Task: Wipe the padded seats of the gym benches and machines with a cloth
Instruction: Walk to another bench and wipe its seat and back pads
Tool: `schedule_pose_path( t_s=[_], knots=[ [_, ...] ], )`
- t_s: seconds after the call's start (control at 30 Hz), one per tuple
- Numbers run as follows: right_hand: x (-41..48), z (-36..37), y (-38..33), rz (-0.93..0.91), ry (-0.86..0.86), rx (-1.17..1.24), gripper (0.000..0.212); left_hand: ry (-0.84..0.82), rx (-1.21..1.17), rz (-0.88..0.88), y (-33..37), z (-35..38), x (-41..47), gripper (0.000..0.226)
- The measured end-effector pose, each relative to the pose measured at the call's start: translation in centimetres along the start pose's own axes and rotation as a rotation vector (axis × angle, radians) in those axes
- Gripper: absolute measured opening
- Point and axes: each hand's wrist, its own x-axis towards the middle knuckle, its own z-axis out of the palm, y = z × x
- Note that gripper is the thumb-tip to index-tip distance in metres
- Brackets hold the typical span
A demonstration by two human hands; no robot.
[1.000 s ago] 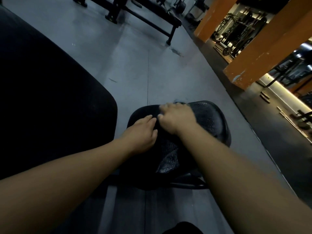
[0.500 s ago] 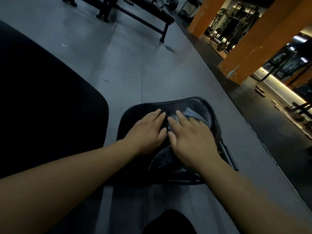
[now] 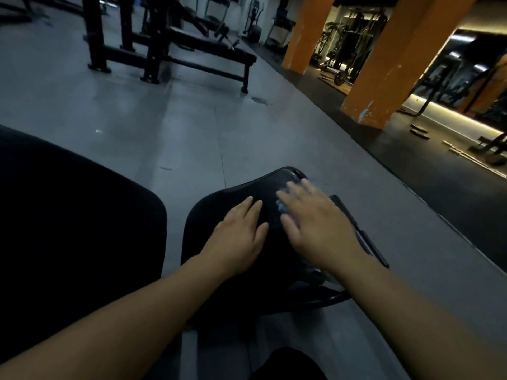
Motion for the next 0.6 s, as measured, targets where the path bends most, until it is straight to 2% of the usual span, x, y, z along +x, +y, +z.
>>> schedule_pose_path(
  t_s=[0.07, 0.13, 0.27, 0.4, 0.43, 0.5, 0.6],
  knots=[
    [1.2, 0.0, 1.3, 0.219, -0.010, 0.273, 0.051, 0.004, 0.002, 0.037, 1.2, -0.3, 0.9, 0.059],
    [3.6, 0.2, 1.0, 0.304, -0.039, 0.307, 0.052, 0.021, -0.016, 0.077, 2.6, -0.2, 1.9, 0.057],
    [3.3, 1.3, 0.0, 0.138, 0.060, 0.219, 0.044, 0.026, -0.069, 0.095, 3.5, 0.1, 2.1, 0.057],
    [-0.8, 2.0, -1.0, -0.005, 0.283, 0.354, 0.043, 0.028, -0.149, 0.177, 4.0, -1.2, -0.8, 0.038],
    [-1.0, 2.0, -1.6, 0.023, 0.307, 0.451, 0.042, 0.030, -0.218, 0.167, 4.4, -1.7, -1.7, 0.034],
    [-0.4, 0.9, -3.3, 0.112, 0.325, 0.746, 0.038, -0.003, -0.404, 0.113, 5.2, -3.0, -2.7, 0.041],
    [1.8, -0.9, -5.9, 0.297, 0.262, 1.319, 0.038, -0.090, -0.567, 0.039, 4.2, -5.1, -2.7, 0.082]
  ],
)
